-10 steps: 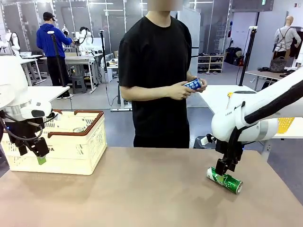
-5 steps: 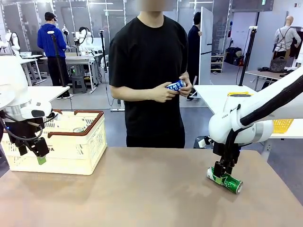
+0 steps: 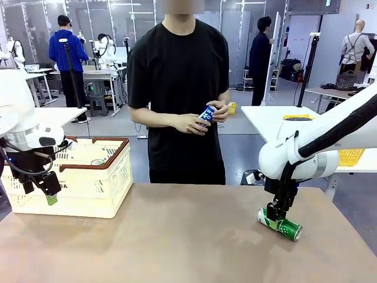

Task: Place the drinks into the Shopping basket.
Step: Pick up one drink and place it into the Shopping basket.

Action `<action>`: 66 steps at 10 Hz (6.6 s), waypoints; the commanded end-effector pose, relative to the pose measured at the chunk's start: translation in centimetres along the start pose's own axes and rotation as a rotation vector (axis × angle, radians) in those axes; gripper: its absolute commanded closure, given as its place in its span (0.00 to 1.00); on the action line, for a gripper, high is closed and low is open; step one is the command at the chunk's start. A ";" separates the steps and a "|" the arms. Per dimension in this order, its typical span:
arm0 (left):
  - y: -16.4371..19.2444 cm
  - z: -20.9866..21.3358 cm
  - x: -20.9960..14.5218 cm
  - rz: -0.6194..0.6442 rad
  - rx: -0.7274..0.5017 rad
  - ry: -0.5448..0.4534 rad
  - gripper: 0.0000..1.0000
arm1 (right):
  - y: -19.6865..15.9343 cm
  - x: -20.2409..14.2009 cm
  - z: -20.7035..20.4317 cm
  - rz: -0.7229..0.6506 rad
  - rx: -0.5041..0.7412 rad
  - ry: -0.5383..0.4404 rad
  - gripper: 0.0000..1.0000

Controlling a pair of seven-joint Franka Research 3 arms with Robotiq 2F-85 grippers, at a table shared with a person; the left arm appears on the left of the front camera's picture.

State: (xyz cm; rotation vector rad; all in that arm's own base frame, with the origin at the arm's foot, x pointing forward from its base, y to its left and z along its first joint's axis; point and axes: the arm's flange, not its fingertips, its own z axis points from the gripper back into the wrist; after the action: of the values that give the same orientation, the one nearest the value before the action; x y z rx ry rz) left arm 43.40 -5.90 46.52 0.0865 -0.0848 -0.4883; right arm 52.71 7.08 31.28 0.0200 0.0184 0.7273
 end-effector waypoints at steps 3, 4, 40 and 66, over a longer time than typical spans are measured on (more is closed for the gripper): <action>-0.2 0.0 -0.4 0.000 0.014 0.006 0.00 | -0.1 0.4 -0.9 -0.030 -0.018 -0.006 0.91; -0.2 0.0 -0.4 0.000 0.014 0.006 0.00 | 0.0 0.3 -0.7 -0.060 -0.005 -0.017 1.00; -0.2 0.0 -0.4 0.000 0.014 0.006 0.00 | 24.4 13.8 2.0 -0.065 -0.188 -0.078 0.07; -13.6 1.4 7.3 -0.566 -0.207 -0.223 0.00 | 4.9 -6.6 10.4 -0.036 -0.188 -0.214 0.07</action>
State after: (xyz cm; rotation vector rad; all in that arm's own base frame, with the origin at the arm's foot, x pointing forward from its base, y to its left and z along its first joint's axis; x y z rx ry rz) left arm 41.00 -20.60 47.28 -0.1182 -0.2199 -1.0202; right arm 44.96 6.27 41.69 -0.0875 -0.2568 0.6872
